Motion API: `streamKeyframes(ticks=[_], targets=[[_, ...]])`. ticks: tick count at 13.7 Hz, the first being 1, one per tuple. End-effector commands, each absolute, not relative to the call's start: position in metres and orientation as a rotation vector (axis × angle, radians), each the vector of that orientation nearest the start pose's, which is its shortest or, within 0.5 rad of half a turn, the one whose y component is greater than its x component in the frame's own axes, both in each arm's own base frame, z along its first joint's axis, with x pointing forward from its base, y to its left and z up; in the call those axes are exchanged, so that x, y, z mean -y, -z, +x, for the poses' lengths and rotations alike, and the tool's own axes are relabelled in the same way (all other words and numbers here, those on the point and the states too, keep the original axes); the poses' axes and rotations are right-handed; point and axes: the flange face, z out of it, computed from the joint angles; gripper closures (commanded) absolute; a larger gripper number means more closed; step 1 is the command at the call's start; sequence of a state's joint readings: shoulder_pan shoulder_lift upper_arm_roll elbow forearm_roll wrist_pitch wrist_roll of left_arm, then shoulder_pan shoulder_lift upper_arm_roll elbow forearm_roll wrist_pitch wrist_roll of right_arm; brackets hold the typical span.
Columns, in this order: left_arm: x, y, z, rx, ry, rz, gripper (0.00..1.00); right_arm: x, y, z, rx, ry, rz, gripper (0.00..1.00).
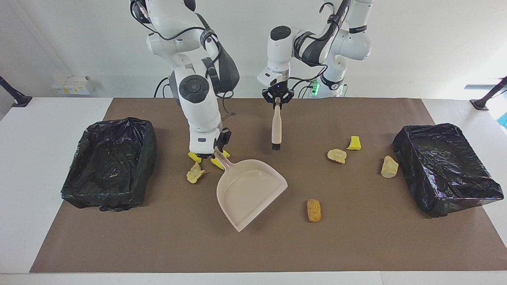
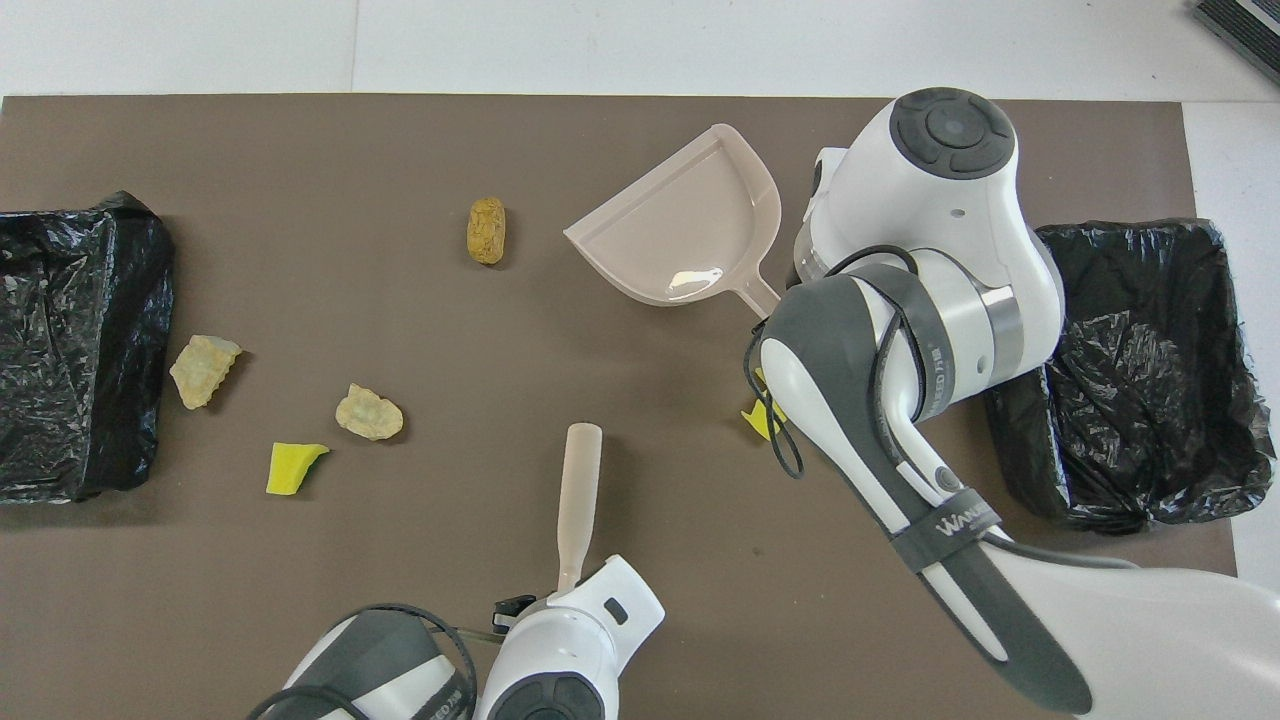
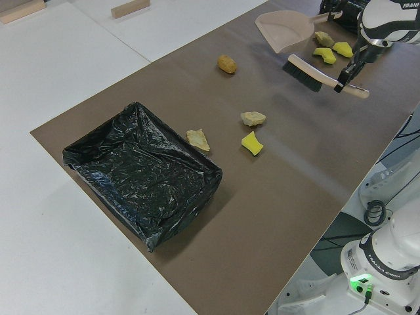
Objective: Sweep and dump trash in bin
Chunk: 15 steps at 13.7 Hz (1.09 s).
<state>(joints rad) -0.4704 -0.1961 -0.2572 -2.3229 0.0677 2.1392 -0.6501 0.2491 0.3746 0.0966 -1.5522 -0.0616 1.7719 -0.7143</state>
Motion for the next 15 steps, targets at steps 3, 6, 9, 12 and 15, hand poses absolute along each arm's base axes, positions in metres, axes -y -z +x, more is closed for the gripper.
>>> streamKeyframes(ticks=[3, 6, 9, 12, 15], targets=[[0.253, -0.417, 0.473, -0.287, 0.05, -3.017, 1.0, -0.235, -0.404, 0.589, 1.915, -0.342, -2.458, 1.0], [0.204, -0.425, 0.533, -0.412, 0.073, -3.024, 1.0, -0.252, -0.4, 0.584, 2.066, -0.286, -2.344, 1.0], [0.166, -0.435, 0.588, -0.664, 0.123, -2.932, 1.0, -0.282, -0.379, 0.563, 2.246, -0.36, -2.246, 1.0], [0.143, -0.415, 0.632, -0.875, 0.146, -2.858, 1.0, -0.285, -0.37, 0.551, 2.241, -0.363, -2.251, 1.0], [0.146, -0.403, 0.664, -1.247, 0.28, -2.666, 1.0, -0.297, -0.368, 0.539, 2.048, -0.346, -2.454, 1.0]])
